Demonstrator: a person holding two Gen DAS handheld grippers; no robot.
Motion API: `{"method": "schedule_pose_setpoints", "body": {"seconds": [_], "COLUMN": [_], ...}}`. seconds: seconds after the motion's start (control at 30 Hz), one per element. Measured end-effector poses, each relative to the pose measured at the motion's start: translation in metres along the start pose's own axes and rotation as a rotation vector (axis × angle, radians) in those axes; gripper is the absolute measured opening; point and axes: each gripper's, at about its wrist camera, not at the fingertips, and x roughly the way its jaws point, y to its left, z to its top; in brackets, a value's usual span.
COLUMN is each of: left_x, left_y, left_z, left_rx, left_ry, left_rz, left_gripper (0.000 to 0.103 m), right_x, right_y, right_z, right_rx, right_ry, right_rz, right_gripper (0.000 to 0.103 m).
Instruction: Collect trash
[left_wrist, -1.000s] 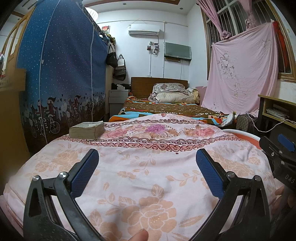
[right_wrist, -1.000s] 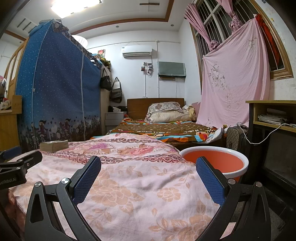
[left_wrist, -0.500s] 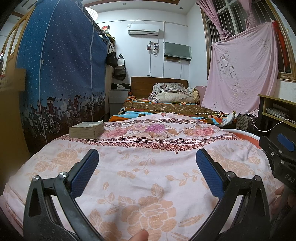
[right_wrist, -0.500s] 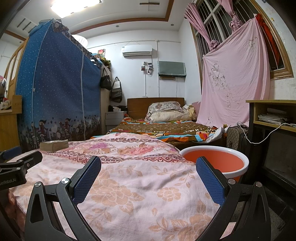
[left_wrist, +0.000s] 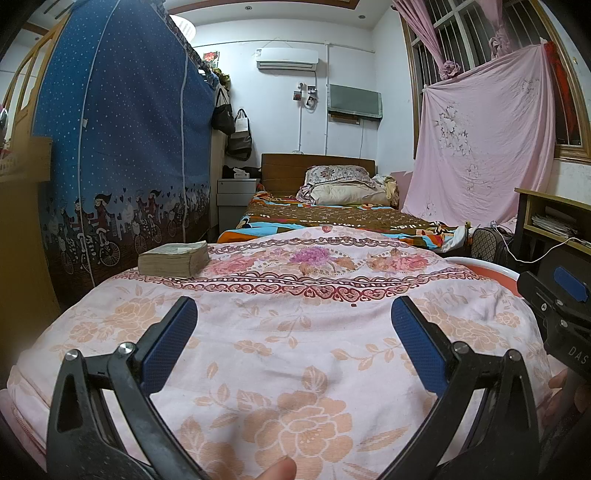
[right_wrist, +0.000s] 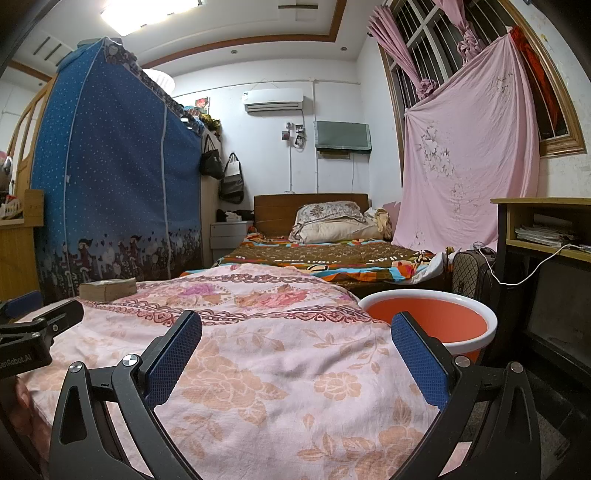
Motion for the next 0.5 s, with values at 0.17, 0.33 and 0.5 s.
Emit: {"method": "schedule_pose_setpoints", "body": {"seconds": [0.17,0.33,0.5], "left_x": [-0.0002,-0.0003,-0.0036], "left_y": [-0.0004,-0.0004,-0.0029], "left_z": [-0.0001,-0.0001,0.0026], "left_rx": [0.000,-0.002,0.019], "left_ry": [-0.001,-0.001,-0.010], "left_rz": [0.001,0.001,0.012], "left_gripper": [0.092,0.092,0.092], "right_x": [0.0000,0.0000,0.0000], "right_y": [0.0003,0.0007,-0.0006], "right_z": [0.0000,0.0001,0.0005], "right_rx": [0.001,0.000,0.001], "right_ry": [0.001,0.001,0.001], "right_rz": [0.000,0.000,0.000], "right_gripper": [0.103,0.103,0.103]}}
